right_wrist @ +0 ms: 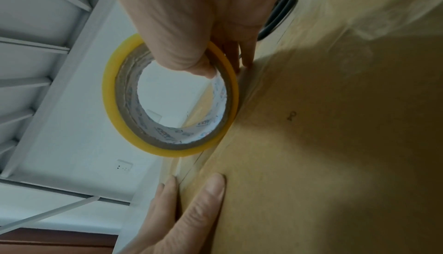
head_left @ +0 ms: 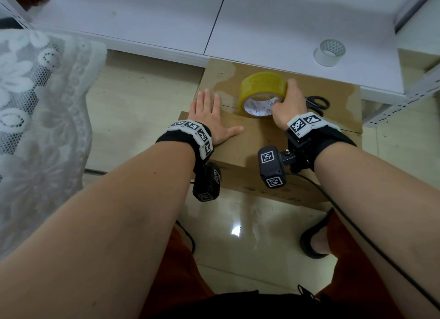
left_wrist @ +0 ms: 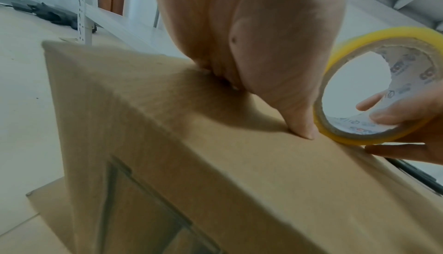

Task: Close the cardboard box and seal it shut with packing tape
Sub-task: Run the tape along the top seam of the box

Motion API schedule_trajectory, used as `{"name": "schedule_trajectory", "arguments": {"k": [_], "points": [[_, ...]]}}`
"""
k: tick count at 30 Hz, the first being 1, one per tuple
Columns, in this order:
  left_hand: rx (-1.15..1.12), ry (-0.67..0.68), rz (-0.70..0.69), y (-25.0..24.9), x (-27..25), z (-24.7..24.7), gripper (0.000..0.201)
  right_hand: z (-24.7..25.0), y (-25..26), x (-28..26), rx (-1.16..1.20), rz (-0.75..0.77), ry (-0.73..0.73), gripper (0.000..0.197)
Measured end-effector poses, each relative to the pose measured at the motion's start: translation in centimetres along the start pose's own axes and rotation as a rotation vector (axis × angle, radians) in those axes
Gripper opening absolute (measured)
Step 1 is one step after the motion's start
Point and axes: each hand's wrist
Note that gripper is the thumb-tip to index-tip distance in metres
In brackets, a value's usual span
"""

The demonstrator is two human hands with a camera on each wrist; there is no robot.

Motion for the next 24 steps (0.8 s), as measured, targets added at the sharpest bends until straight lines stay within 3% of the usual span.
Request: {"name": "schedule_trajectory", "arguments": {"k": [24], "points": [[-0.014, -0.015, -0.016, 0.1, -0.3, 0.1, 0.108, 1.9, -0.8, -0.7, -0.088, 0.012, -0.054, 0.037]]}}
Point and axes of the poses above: each hand's wrist, its own x-axis towards the middle knuckle, its own z-axis out of the back of the hand, y = z × x, and after that the axes turned 7 degrees about -z, right-handed
